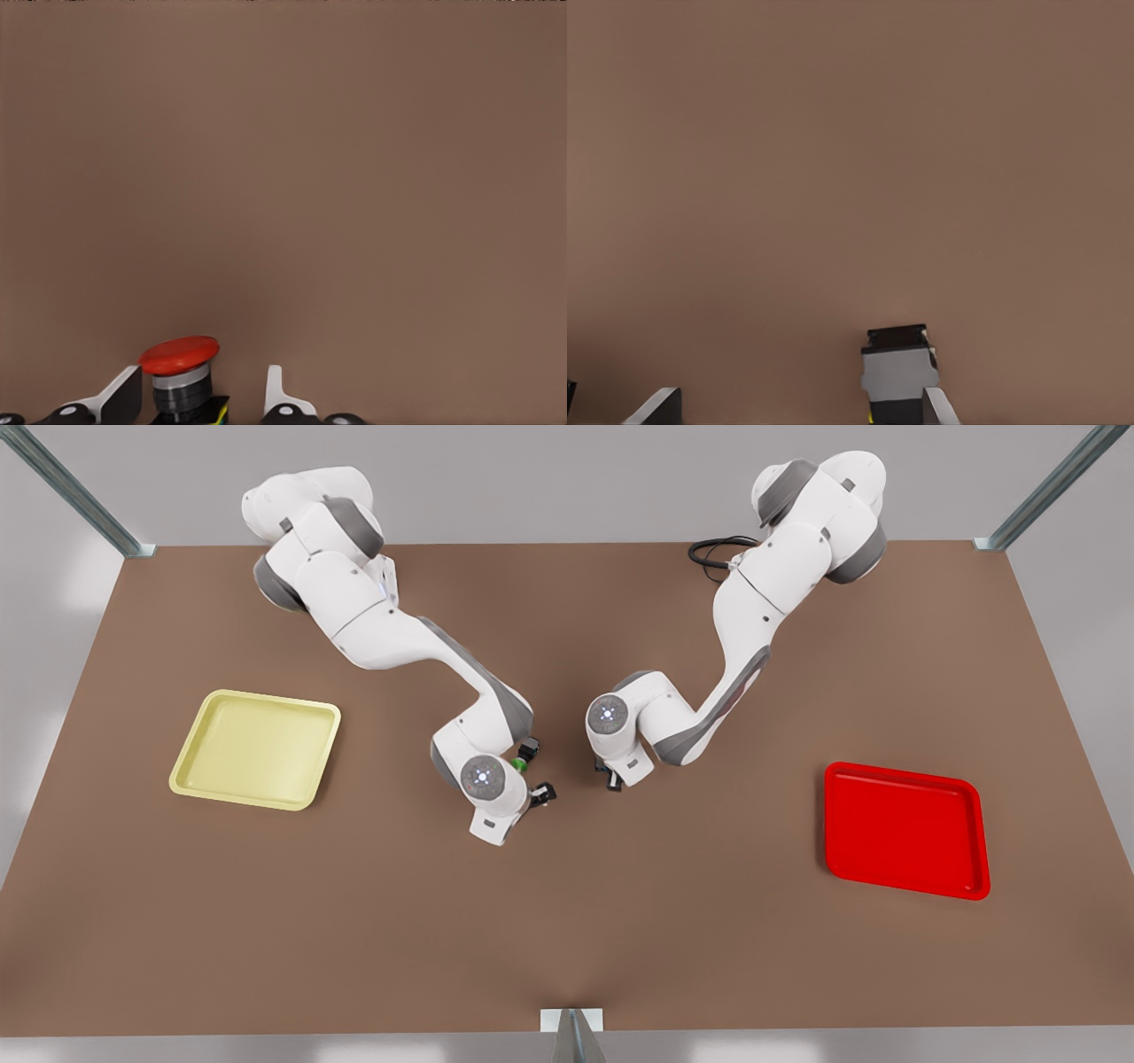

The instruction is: Place the switches on the corresponding trays according to their colors

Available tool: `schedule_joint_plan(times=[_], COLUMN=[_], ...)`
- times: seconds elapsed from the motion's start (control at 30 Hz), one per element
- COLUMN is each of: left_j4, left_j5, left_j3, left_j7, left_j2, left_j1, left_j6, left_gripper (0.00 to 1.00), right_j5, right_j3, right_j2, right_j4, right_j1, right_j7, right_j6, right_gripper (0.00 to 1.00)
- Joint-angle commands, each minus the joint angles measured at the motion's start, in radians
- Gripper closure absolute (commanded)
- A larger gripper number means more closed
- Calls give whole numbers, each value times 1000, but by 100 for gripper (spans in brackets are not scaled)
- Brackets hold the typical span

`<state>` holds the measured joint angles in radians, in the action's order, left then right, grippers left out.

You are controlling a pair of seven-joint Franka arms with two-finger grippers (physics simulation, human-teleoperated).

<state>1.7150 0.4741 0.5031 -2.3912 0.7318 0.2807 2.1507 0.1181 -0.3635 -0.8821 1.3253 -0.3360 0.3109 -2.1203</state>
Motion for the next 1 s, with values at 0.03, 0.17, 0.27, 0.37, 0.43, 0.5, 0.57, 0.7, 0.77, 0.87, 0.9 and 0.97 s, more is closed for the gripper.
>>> schedule_joint_plan(times=[0.03,0.17,0.27,0.37,0.43,0.5,0.57,0.7,0.77,0.87,0.9,0.97], left_j4=[0,2,0,2,2,2,2,-3,-2,-6,-9,-8], left_j5=[0,-2,-5,-8,-12,-12,-12,-55,-55,-57,-57,-64], left_j3=[0,0,0,0,2,2,2,0,0,2,3,8], left_j7=[1,3,1,-2,-2,0,0,21,23,44,56,142], left_j2=[1,1,-8,-15,-15,-11,-6,-5,-5,-35,-49,-81], left_j1=[0,0,-2,-2,-2,-3,-3,-15,-15,-15,-15,-15], left_j6=[-2,-5,-52,-95,-95,-86,-78,-71,-71,-94,-95,-103], left_gripper=[51,53,44,43,40,44,44,58,57,20,12,9], right_j5=[0,-2,-2,0,5,6,6,6,6,3,3,2], right_j3=[0,0,0,0,0,0,2,3,5,5,5,5], right_j2=[-4,-27,-32,-44,-43,-43,-46,-60,-60,-58,-58,-60], right_j4=[3,5,5,6,11,12,17,18,17,14,14,14], right_j1=[0,2,0,5,8,9,11,11,17,21,21,21], right_j7=[-1,0,20,20,13,8,7,5,4,-13,-15,-21], right_j6=[0,-1,0,0,0,2,2,2,3,10,6,2], right_gripper=[0,0,0,0,0,0,0,0,0,40,40,37])
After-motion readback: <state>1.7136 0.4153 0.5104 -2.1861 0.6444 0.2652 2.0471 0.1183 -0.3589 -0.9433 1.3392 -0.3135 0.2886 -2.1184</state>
